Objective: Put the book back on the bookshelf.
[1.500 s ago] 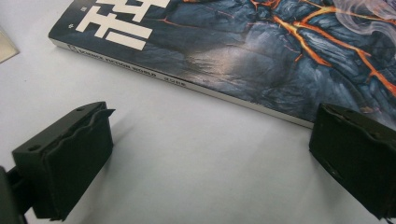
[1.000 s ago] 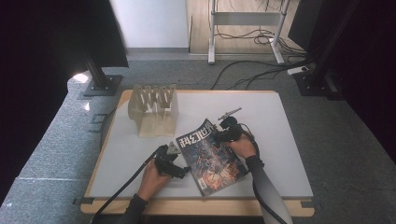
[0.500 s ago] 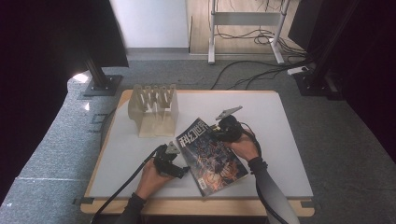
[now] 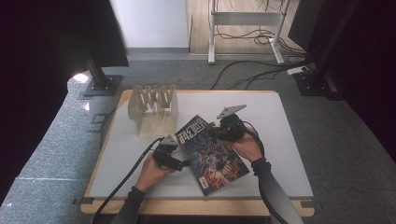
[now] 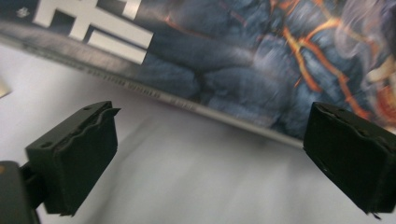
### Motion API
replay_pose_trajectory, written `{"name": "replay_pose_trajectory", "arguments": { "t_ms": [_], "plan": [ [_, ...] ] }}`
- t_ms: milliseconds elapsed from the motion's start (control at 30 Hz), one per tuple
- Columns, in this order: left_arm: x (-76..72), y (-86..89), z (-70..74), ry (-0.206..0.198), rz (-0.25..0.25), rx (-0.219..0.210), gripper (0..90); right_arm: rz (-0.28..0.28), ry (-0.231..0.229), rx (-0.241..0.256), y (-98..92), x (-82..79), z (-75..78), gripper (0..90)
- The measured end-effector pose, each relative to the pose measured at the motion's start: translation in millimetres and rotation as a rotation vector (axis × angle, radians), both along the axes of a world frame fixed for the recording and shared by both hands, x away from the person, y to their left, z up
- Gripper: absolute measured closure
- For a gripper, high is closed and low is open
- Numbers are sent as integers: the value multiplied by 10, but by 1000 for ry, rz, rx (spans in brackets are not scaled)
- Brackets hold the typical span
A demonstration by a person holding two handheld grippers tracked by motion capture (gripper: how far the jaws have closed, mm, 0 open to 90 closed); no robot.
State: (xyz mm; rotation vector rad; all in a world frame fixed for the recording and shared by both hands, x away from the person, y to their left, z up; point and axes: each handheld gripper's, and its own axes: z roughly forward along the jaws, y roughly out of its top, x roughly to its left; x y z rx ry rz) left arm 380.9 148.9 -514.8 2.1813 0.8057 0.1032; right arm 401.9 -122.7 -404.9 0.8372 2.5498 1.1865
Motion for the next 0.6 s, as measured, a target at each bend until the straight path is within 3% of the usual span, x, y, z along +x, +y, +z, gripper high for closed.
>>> {"name": "replay_pose_trajectory", "arguments": {
  "t_ms": [167,300,467,600],
  "plan": [
    [102,-40,36,20,-21,-36,44,10,-11,8,-1,-32,55,814],
    [145,-57,101,16,-11,-34,67,16,-14,18,-10,-49,88,814],
    [153,-14,270,-22,8,-59,139,15,-20,45,-74,-61,137,813],
    [146,-37,431,-67,12,-29,143,11,-22,69,-122,-68,168,811]
  ]
}}
